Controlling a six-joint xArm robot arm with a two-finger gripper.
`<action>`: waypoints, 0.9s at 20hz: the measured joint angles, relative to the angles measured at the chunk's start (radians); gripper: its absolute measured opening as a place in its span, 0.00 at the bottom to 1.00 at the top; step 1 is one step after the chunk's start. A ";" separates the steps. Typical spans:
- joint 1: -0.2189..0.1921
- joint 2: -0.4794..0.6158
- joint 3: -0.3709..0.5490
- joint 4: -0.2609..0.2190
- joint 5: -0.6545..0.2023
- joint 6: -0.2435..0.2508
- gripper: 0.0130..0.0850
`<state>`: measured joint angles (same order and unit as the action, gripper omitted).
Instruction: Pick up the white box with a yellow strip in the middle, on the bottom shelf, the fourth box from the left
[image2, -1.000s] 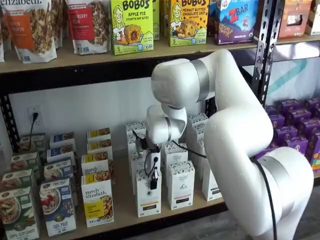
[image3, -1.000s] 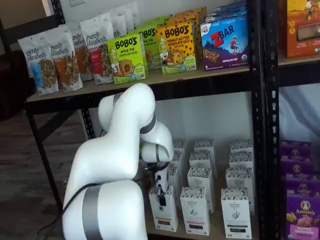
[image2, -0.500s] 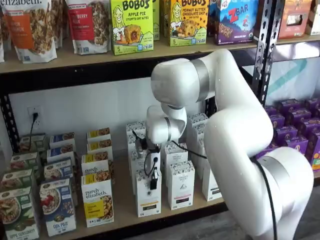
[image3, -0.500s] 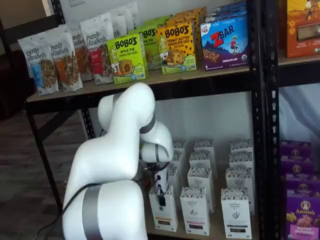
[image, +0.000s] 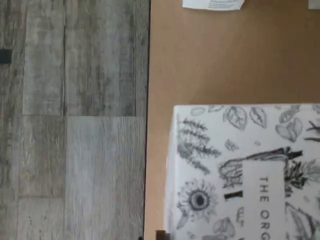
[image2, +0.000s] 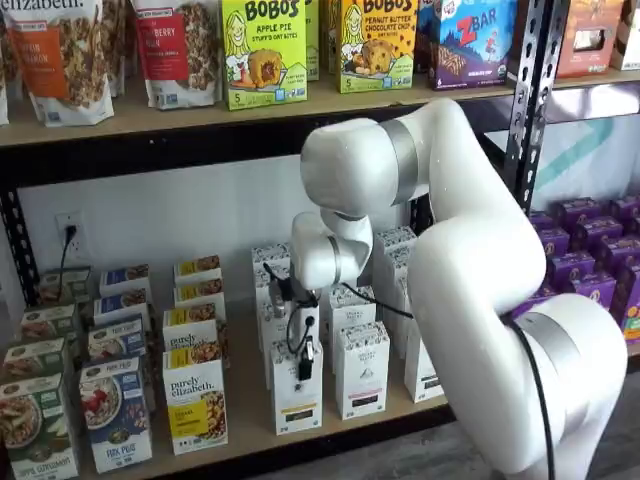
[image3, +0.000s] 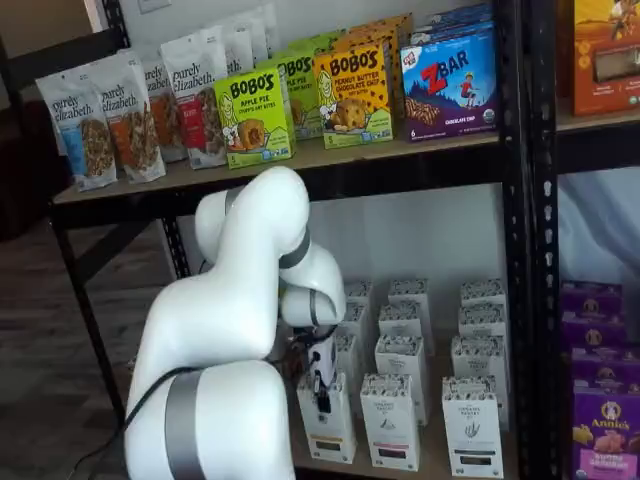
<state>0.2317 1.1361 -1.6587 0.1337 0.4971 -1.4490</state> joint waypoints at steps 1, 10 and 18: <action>0.001 0.001 -0.001 0.003 0.000 -0.001 0.56; 0.004 -0.005 0.009 0.003 -0.010 0.001 0.56; 0.006 -0.047 0.074 0.009 -0.036 -0.004 0.56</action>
<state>0.2375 1.0895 -1.5843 0.1422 0.4613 -1.4528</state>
